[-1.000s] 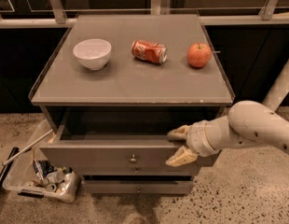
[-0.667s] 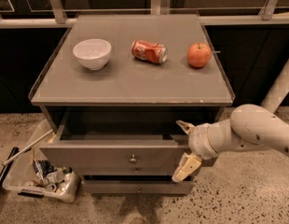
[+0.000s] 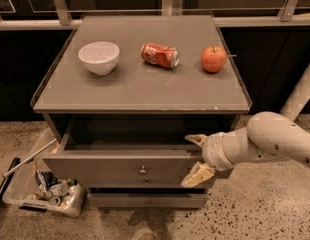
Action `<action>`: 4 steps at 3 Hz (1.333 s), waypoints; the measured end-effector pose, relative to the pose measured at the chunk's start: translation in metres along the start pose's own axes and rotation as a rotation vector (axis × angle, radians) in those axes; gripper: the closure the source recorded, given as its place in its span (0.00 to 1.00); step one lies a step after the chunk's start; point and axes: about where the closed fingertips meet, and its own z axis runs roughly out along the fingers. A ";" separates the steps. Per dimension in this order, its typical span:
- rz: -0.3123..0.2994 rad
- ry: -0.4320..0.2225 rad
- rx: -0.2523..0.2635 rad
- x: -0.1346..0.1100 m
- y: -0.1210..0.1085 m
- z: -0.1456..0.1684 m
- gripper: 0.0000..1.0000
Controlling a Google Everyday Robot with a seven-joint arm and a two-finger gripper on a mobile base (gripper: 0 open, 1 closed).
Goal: Open top drawer
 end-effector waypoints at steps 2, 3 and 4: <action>0.000 0.000 0.000 0.000 0.000 0.000 0.66; 0.000 0.000 0.000 0.000 0.000 0.000 0.89; 0.022 0.010 -0.003 0.011 0.014 -0.006 1.00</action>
Offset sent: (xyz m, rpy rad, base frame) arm 0.0000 0.0000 0.0000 0.0000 0.0000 0.0000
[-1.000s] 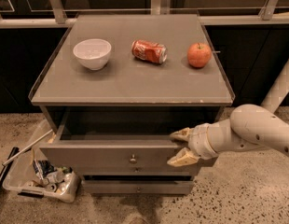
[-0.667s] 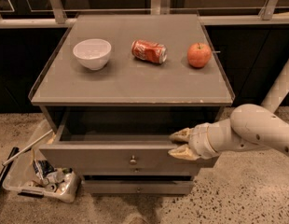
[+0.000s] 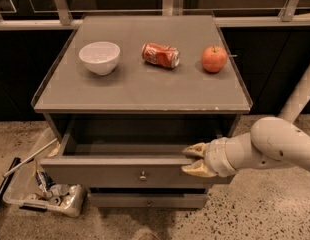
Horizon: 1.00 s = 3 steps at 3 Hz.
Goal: Open top drawer
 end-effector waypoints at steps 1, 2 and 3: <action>0.024 0.002 0.009 0.000 0.014 -0.006 1.00; 0.024 0.002 0.009 0.000 0.014 -0.006 1.00; 0.024 0.002 0.009 0.000 0.014 -0.006 0.82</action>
Offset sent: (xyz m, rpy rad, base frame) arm -0.1546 -0.0666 0.0025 0.0220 0.0816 -0.2563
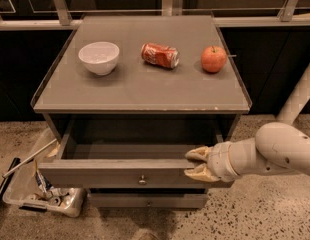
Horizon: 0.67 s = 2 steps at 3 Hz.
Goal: Open top drawer
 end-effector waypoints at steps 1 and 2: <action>0.000 0.000 0.000 0.000 0.000 0.000 0.59; 0.000 0.000 0.000 0.000 0.000 0.000 0.36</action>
Offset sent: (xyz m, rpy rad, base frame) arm 0.0000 0.0000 0.0000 0.0000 0.0000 0.0000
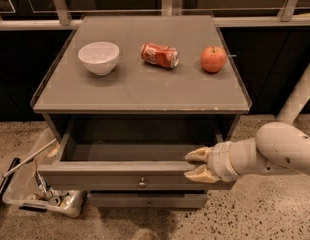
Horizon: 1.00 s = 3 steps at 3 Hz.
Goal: Open top drawer
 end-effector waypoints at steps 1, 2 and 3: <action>0.037 -0.013 -0.016 0.013 0.011 0.004 0.12; 0.054 -0.023 -0.031 0.017 0.020 0.005 0.17; 0.073 -0.030 -0.034 0.022 0.034 -0.001 0.40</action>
Offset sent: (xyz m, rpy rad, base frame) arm -0.0703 -0.0332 -0.0572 0.1154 0.1492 -0.0887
